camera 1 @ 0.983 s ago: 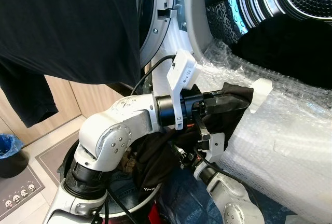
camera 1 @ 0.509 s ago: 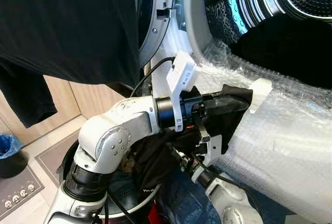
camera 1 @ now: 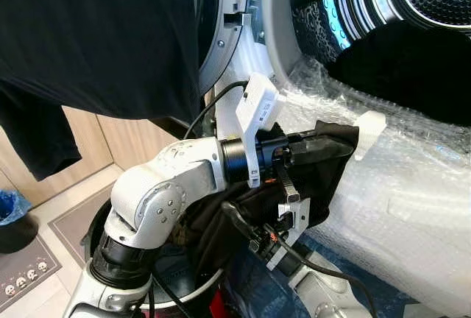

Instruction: Clothes washing

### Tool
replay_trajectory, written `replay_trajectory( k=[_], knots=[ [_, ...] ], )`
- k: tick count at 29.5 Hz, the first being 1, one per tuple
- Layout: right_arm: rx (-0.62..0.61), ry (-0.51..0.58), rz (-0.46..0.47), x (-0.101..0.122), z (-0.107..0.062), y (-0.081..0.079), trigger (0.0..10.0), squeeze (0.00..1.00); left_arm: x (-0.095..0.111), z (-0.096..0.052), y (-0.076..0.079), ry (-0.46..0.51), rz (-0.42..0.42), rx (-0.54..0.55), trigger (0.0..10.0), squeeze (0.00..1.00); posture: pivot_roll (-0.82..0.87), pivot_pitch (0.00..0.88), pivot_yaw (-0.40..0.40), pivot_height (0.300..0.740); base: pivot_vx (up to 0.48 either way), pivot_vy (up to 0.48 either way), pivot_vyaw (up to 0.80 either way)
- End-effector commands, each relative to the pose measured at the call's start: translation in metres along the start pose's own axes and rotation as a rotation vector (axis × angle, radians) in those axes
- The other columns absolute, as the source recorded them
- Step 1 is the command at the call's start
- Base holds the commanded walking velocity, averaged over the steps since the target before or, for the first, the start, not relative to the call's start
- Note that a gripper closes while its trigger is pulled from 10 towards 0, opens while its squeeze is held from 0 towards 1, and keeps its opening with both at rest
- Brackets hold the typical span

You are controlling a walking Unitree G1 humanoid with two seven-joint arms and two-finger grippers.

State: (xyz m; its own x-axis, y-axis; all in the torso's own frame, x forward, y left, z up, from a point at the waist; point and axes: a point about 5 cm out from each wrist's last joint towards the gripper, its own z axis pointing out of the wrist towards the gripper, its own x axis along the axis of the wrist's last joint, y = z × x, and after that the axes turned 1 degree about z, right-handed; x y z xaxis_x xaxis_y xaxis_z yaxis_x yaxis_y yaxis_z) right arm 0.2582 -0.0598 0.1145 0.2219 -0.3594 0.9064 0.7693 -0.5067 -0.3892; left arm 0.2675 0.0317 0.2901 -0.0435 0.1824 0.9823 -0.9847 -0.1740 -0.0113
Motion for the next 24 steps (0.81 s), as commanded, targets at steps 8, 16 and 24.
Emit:
replay_trajectory(
  k=[8, 16, 24],
  knots=[
    [0.078, 0.013, -0.004, 0.008, -0.006, -0.009, 0.0, 0.0, -0.001, 0.006, 0.004, 0.021, 0.018, 0.005, 0.0, 0.0, 0.17, 0.0, -0.068, 0.74, 0.0, 0.0, 0.0],
    [0.091, 0.044, 0.003, 0.015, -0.008, -0.008, 0.0, 0.0, 0.0, 0.006, 0.002, 0.025, 0.024, 0.002, 0.0, 0.0, 0.16, 0.0, -0.06, 0.74, 0.0, 0.0, 0.0],
    [0.123, 0.06, 0.029, 0.016, -0.013, -0.016, 0.0, 0.0, -0.004, 0.01, 0.004, 0.016, 0.031, -0.026, 10.0, 0.0, 0.13, 0.0, -0.047, 0.74, 0.0, 0.0, 0.0]
  ],
)
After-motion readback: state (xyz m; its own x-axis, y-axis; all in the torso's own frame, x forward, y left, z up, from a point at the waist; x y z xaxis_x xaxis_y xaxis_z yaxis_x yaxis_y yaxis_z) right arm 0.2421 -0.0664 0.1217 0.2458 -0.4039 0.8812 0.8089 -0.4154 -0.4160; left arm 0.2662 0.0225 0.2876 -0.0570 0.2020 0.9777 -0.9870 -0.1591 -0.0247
